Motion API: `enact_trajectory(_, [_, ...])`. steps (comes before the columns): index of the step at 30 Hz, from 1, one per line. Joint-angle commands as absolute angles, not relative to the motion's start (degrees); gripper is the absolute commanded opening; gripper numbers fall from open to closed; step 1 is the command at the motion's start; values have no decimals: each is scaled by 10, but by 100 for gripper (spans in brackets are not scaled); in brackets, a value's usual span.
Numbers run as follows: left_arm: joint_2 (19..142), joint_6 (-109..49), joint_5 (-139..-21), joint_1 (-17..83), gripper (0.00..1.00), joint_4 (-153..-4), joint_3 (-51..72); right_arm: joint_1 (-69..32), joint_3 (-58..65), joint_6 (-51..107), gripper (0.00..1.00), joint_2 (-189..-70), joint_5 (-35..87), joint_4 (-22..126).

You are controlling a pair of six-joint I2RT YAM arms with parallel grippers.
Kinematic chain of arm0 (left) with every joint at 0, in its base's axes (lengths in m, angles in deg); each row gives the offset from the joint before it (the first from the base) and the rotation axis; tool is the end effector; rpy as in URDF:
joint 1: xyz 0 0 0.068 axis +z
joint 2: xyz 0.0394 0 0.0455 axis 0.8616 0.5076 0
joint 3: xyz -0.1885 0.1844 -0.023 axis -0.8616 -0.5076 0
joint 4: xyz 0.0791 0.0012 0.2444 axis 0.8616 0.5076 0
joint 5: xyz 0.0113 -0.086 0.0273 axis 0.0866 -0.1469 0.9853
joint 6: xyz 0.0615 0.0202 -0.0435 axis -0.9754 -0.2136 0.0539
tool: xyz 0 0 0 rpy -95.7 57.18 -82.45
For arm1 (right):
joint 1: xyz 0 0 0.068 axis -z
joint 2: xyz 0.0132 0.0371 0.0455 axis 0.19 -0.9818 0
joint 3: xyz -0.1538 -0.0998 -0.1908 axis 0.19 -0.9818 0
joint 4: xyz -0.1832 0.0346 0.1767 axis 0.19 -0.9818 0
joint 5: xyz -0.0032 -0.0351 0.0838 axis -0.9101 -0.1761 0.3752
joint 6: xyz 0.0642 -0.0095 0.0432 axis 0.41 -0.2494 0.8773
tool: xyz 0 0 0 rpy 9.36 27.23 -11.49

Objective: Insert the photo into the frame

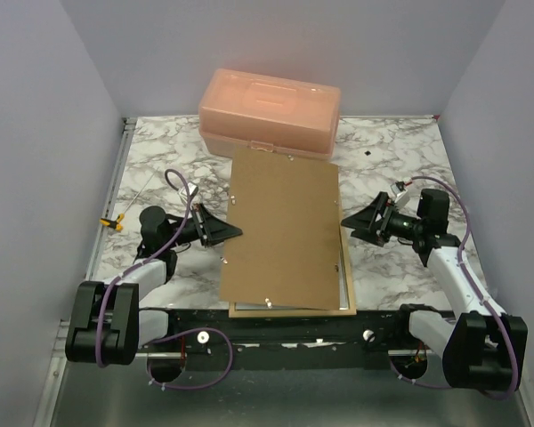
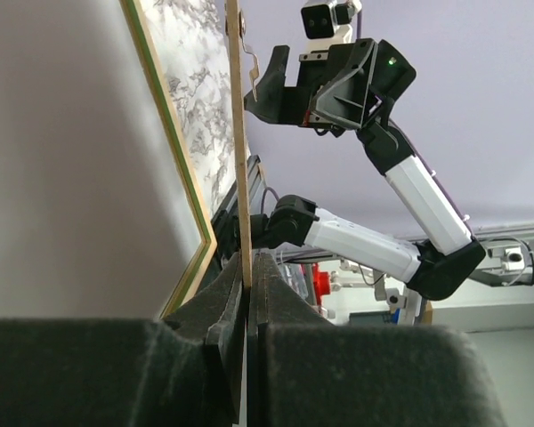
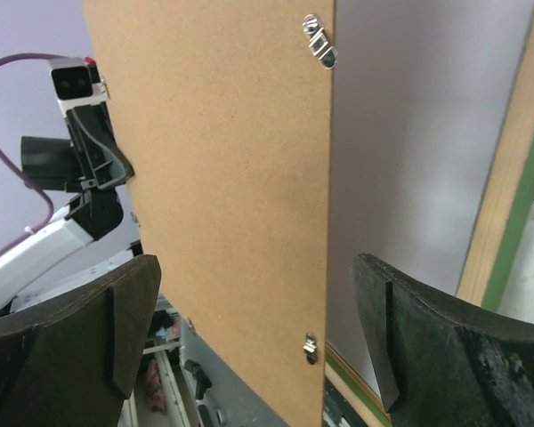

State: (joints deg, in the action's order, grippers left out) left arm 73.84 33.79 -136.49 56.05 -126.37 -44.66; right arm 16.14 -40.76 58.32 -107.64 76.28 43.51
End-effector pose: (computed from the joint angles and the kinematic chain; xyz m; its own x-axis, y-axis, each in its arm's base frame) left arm 0.2214 -0.0738 0.1971 -0.9088 -0.3574 -0.2152 0.1949 0.0923 -0.9765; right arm 0.2219 0.0363 0.2076 -0.8532 0.4048 -0.3290 -0.1325 0.4417 0.8873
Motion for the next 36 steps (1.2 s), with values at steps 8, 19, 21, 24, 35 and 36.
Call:
enact_trajectory(8, [745,316,-1316,564,0,-1288,-481,160,-419,530,96,-1090,662,379])
enact_trajectory(19, [837,303,-1319,562,0,-1321,-480,160,-436,521,96,-1121,641,388])
enact_trajectory(21, [869,321,-1321,560,0,-1371,-486,160,-440,521,96,-1127,636,392])
enact_trajectory(24, [924,361,-1324,556,0,-1467,-494,160,-446,519,96,-1134,631,397])
enact_trajectory(35, [1015,375,-1305,528,0,-1545,-490,160,-463,518,96,-1163,609,412])
enact_trajectory(36, [1011,362,-1303,526,0,-1528,-488,160,-464,519,96,-1166,608,415])
